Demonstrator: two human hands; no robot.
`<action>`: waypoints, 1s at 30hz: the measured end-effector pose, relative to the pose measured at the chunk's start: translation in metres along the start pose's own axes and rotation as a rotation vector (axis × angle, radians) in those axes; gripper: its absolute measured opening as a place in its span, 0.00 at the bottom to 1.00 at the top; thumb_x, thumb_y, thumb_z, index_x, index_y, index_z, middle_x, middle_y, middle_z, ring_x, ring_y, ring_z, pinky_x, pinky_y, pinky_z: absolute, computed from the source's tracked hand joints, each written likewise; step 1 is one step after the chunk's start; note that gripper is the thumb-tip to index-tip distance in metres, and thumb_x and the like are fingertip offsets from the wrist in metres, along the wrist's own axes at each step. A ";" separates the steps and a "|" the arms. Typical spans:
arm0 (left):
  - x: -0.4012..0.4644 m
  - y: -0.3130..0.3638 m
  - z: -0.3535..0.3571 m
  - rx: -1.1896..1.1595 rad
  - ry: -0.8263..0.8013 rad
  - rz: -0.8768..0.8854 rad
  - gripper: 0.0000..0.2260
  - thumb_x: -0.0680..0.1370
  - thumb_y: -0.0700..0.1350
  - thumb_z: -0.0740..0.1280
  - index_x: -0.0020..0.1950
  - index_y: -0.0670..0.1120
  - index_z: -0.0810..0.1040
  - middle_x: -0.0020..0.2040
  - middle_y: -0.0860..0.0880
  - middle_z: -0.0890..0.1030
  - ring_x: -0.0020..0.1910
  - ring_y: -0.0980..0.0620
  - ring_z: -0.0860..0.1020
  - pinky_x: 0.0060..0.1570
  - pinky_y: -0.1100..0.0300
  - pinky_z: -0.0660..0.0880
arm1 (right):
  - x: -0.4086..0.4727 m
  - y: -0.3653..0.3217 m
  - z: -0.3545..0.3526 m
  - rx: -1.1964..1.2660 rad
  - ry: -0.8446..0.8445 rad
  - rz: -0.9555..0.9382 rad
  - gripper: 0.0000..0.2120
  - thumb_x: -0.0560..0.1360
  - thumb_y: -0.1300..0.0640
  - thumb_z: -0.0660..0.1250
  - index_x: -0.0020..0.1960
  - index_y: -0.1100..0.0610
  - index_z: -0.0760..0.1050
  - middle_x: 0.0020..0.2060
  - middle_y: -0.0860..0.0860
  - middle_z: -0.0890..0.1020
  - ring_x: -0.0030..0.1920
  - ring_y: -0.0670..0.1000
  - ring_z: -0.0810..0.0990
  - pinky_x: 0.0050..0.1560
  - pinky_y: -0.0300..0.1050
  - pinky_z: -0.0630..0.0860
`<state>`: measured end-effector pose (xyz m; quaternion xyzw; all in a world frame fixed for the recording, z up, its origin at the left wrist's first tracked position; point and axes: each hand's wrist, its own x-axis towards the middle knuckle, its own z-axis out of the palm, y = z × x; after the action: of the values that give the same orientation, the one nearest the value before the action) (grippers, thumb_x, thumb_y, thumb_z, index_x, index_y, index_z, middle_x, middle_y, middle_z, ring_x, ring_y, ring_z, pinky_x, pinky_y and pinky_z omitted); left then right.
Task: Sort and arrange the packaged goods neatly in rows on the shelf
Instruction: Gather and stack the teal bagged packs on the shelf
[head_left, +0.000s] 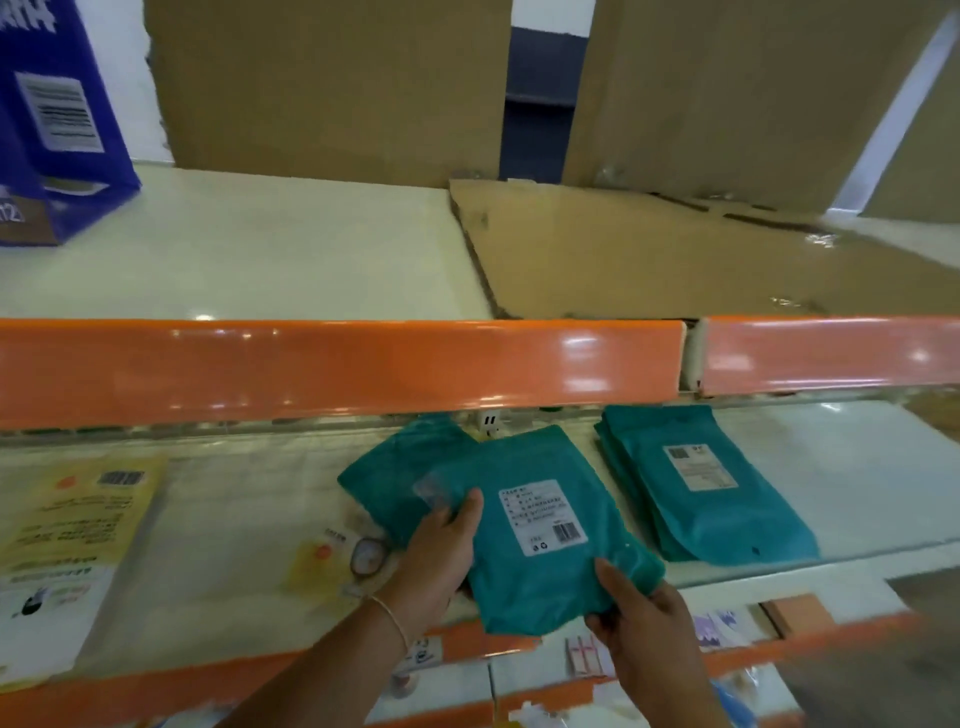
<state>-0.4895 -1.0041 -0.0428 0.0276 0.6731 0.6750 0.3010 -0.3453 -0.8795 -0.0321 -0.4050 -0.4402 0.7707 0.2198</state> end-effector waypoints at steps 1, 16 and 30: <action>-0.001 0.007 0.015 0.030 -0.035 0.013 0.14 0.79 0.58 0.61 0.51 0.50 0.80 0.50 0.52 0.85 0.48 0.51 0.83 0.52 0.47 0.80 | 0.005 -0.009 -0.010 -0.018 0.014 -0.031 0.07 0.75 0.65 0.69 0.52 0.65 0.78 0.38 0.58 0.84 0.38 0.56 0.78 0.30 0.43 0.76; 0.016 0.020 0.146 0.365 -0.178 0.027 0.17 0.82 0.59 0.54 0.59 0.47 0.71 0.43 0.44 0.83 0.30 0.48 0.76 0.26 0.59 0.72 | 0.095 -0.110 -0.124 -0.040 0.179 -0.055 0.05 0.76 0.62 0.70 0.50 0.63 0.77 0.36 0.56 0.78 0.32 0.51 0.75 0.24 0.38 0.74; 0.022 0.003 0.164 0.410 -0.130 0.006 0.17 0.82 0.58 0.54 0.59 0.48 0.73 0.35 0.45 0.78 0.28 0.50 0.75 0.26 0.61 0.72 | 0.119 -0.117 -0.142 -0.709 0.352 -0.199 0.17 0.74 0.47 0.71 0.40 0.62 0.77 0.25 0.54 0.82 0.28 0.55 0.81 0.36 0.51 0.80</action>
<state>-0.4357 -0.8476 -0.0325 0.1337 0.7754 0.5216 0.3300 -0.2995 -0.6651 -0.0239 -0.5366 -0.6713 0.4653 0.2120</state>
